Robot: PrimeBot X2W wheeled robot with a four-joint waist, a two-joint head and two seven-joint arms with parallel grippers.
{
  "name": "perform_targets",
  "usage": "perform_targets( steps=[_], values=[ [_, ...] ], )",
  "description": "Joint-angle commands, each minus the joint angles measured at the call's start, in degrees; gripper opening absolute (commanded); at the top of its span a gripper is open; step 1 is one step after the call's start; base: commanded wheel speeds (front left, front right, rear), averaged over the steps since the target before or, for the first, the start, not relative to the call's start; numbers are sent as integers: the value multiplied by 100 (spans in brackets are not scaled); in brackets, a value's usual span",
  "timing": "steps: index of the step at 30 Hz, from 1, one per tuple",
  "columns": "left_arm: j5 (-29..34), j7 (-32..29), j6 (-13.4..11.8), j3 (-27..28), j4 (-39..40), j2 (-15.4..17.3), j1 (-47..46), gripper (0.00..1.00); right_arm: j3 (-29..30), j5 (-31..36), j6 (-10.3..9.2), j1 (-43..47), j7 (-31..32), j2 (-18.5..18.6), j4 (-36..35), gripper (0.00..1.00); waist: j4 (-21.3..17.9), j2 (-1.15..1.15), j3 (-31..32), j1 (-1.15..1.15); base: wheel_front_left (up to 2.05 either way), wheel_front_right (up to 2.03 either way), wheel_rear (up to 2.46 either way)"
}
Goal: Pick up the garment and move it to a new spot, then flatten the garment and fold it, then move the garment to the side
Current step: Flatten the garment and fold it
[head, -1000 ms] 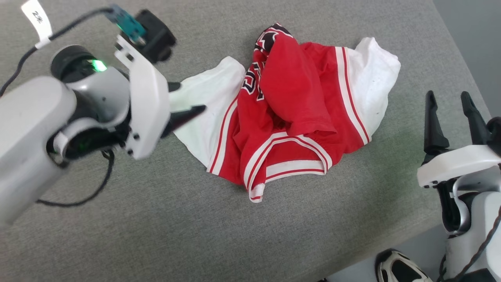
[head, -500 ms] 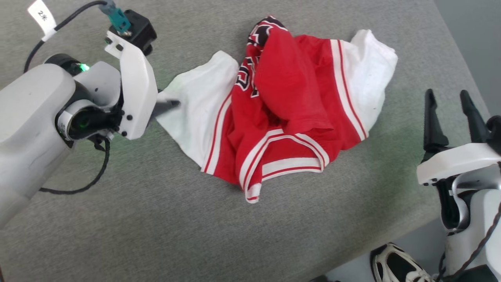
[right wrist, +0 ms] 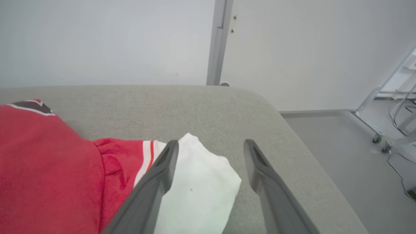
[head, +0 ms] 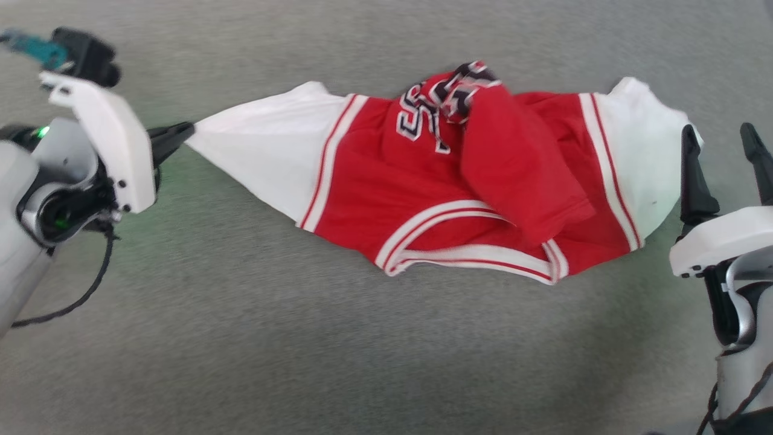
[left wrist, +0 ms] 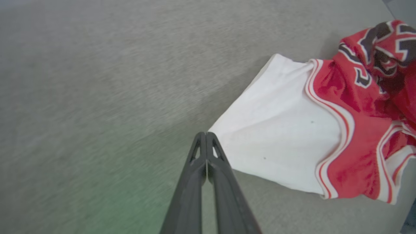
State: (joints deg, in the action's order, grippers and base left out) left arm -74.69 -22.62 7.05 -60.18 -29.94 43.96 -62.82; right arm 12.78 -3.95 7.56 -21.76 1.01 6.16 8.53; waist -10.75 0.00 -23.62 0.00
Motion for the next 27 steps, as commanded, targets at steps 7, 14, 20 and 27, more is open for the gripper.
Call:
perform_targets(
  steps=[7,14,20,27],
  values=[
    [-48,678,-252,158,-469,228,555,0,-173,76,-14,-3,362,215,-279,100,707,0,330,0,0,0,0],
    [-338,1073,-137,330,-780,126,894,0,-266,50,-14,102,582,308,-434,100,818,0,412,0,0,0,0],
    [-91,1789,-55,322,-894,-7,1088,100,-517,16,-14,217,821,498,-435,100,851,0,561,0,0,0,0],
    [446,3546,-338,359,-928,-300,1697,100,-1399,-328,-14,509,1732,1383,-431,100,1087,0,826,0,0,0,0]
  ],
)
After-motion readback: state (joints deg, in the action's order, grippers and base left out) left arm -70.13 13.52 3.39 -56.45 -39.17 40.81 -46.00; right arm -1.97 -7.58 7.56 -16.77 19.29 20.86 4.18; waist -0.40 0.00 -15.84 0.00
